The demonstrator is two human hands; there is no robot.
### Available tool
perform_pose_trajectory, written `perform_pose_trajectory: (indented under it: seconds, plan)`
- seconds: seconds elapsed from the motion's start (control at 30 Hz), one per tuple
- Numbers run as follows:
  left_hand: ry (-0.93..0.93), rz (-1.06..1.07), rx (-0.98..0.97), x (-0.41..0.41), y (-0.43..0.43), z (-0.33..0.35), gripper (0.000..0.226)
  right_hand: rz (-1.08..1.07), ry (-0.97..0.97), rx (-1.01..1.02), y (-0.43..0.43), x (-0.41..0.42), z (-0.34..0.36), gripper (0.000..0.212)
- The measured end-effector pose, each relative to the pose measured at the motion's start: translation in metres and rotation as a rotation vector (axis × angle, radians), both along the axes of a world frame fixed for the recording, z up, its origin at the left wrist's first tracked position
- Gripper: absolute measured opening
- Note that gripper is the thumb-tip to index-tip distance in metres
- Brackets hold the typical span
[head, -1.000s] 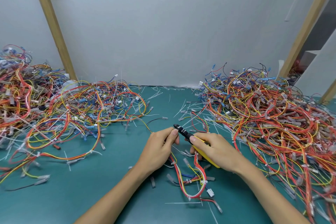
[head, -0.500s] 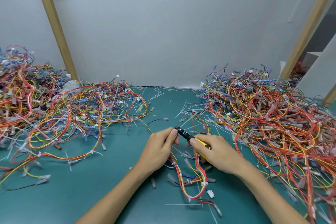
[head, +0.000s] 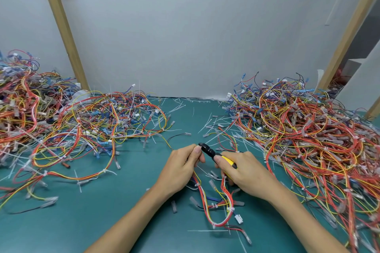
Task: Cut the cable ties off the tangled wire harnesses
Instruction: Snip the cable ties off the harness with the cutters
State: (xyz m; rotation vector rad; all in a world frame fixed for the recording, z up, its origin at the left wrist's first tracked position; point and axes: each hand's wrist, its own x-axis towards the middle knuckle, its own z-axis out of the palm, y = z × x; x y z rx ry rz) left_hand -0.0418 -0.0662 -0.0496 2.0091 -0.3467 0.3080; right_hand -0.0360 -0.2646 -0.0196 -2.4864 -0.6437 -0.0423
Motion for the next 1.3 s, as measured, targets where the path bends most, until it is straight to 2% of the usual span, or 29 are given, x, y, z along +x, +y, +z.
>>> perform_pose_trajectory:
  seconds: [0.73,0.93,1.07,1.2,1.3]
  plan:
    - [0.018,-0.031,0.035,-0.001,0.001,0.006,0.037,0.012,0.020,0.052,-0.002,0.002,-0.003,0.043]
    - [0.017,0.017,0.021,-0.001,0.000,0.006,0.038,0.069,0.168,0.087,-0.005,0.003,0.002,0.029]
    - [0.019,0.028,0.013,-0.001,0.001,0.007,0.038,0.073,0.304,0.175,-0.008,0.003,0.007,0.030]
    - [0.022,0.023,0.021,-0.001,0.001,0.007,0.038,0.066,0.330,0.209,-0.008,0.001,0.007,0.031]
    - [0.023,0.022,0.022,-0.001,0.001,0.007,0.038,0.055,0.244,0.146,-0.006,0.001,0.006,0.036]
